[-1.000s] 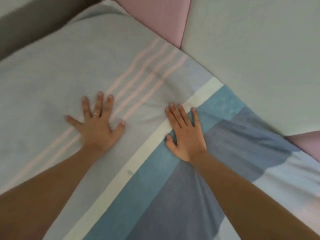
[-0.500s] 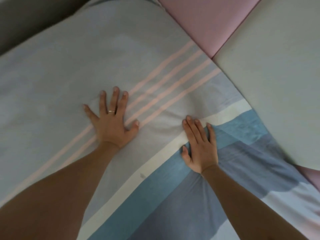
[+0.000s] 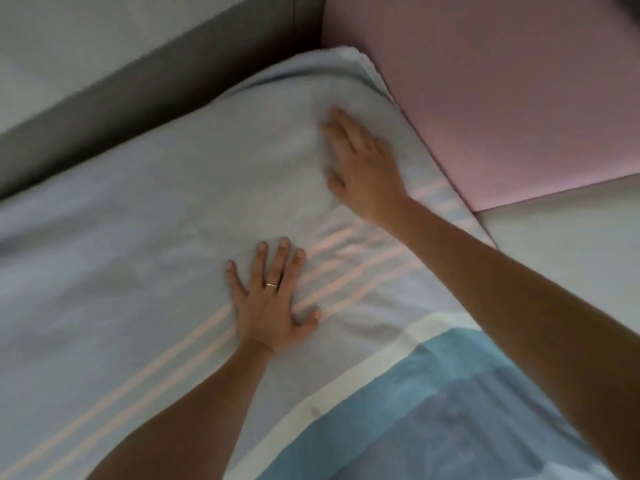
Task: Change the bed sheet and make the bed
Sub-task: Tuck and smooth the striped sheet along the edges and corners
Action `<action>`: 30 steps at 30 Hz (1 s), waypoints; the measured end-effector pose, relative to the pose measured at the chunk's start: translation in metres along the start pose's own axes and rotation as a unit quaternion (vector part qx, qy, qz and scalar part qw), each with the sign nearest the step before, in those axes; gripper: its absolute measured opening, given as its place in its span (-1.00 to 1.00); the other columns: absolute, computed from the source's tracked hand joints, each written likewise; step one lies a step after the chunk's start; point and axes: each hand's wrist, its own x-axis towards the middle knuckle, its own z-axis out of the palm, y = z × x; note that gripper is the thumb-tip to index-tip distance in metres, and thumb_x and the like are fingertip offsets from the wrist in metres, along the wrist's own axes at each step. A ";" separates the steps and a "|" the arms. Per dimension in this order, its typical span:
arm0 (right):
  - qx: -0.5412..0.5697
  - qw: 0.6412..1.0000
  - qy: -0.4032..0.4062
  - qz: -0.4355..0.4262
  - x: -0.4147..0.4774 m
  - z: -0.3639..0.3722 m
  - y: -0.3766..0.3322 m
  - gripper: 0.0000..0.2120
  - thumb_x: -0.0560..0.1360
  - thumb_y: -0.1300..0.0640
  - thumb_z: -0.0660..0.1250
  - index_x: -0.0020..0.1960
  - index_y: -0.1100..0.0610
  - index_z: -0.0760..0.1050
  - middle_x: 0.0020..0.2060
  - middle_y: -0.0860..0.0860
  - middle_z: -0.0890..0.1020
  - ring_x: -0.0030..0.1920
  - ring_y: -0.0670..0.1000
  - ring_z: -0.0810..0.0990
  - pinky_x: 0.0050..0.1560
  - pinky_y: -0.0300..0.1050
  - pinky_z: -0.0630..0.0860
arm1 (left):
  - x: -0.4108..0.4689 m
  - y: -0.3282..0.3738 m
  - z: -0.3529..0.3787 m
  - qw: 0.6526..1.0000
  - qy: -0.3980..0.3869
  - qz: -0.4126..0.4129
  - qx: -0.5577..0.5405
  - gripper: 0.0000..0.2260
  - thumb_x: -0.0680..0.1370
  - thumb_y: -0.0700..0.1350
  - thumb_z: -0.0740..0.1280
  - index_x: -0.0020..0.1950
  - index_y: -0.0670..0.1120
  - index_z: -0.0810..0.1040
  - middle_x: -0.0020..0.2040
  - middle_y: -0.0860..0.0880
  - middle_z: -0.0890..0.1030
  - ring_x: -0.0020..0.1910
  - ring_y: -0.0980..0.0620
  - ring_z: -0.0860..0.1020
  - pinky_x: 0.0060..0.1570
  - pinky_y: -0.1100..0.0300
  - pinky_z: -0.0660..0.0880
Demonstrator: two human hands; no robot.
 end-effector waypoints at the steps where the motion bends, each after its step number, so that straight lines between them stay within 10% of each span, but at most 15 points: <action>1: -0.002 0.999 -0.018 0.026 0.033 -0.008 0.003 -0.39 0.54 0.07 0.20 0.54 0.14 0.09 0.53 0.12 0.10 0.46 0.10 0.24 0.33 -0.04 0.24 | 0.000 0.001 0.001 1.000 0.006 0.008 -0.001 -0.17 0.27 0.33 0.19 0.49 0.02 0.20 0.54 -0.03 0.13 0.50 -0.18 0.11 0.34 -0.39 -0.09; 8: -0.053 0.988 0.006 0.146 0.139 -0.019 -0.013 -0.69 0.59 0.08 0.17 0.29 0.12 0.48 0.31 0.15 0.42 0.18 0.22 0.51 0.10 -0.01 0.44 | 0.001 -0.004 0.001 0.999 0.022 0.020 -0.036 -0.14 0.23 0.34 0.22 0.49 0.02 0.24 0.55 -0.02 0.15 0.51 -0.16 0.13 0.35 -0.39 -0.09; 13: -0.091 0.993 -0.066 0.041 0.131 -0.023 -0.028 -0.70 0.52 0.09 0.29 0.22 0.17 0.50 0.26 0.19 0.40 0.16 0.24 0.49 0.09 0.04 0.46 | -0.004 -0.008 0.004 0.996 0.044 0.033 -0.064 -0.17 0.26 0.34 0.21 0.47 0.01 0.29 0.54 -0.03 0.17 0.51 -0.13 0.15 0.37 -0.38 -0.10; 18: 0.042 0.982 0.123 0.140 0.137 -0.039 -0.022 -0.78 0.53 0.05 0.25 0.07 0.16 0.53 0.07 0.13 0.60 0.10 0.15 0.54 0.01 -0.06 0.40 | -0.005 -0.007 0.006 0.994 0.058 0.044 -0.085 -0.21 0.27 0.32 0.22 0.44 -0.01 0.36 0.53 -0.03 0.20 0.51 -0.12 0.16 0.38 -0.37 -0.07; 22: 0.016 0.976 0.109 0.188 0.145 -0.024 -0.022 -0.72 0.57 0.06 0.21 0.17 0.20 0.50 0.15 0.15 0.56 0.18 0.15 0.51 0.12 -0.06 0.38 | -0.004 -0.008 0.007 0.992 0.080 0.042 -0.089 -0.22 0.27 0.32 0.23 0.43 -0.01 0.39 0.52 -0.02 0.22 0.50 -0.10 0.18 0.38 -0.36 -0.04; 27: 0.237 0.926 0.102 0.275 0.147 -0.004 -0.015 -0.90 0.51 0.06 0.16 -0.02 0.05 0.41 -0.09 0.01 0.45 -0.11 -0.01 0.41 -0.02 -0.15 0.42 | -0.003 -0.007 0.010 0.992 0.092 0.038 -0.078 -0.22 0.26 0.32 0.22 0.43 -0.01 0.38 0.52 -0.03 0.23 0.50 -0.09 0.18 0.37 -0.36 -0.04; 30: 0.232 0.943 0.078 0.225 0.138 0.003 -0.024 -0.64 0.50 0.10 0.24 0.27 0.16 0.34 0.22 0.11 0.39 0.12 0.10 0.46 0.19 -0.07 0.39 | -0.002 -0.006 0.009 0.992 0.093 0.036 -0.073 -0.23 0.26 0.31 0.21 0.41 -0.01 0.37 0.51 -0.03 0.25 0.48 -0.10 0.20 0.37 -0.36 -0.03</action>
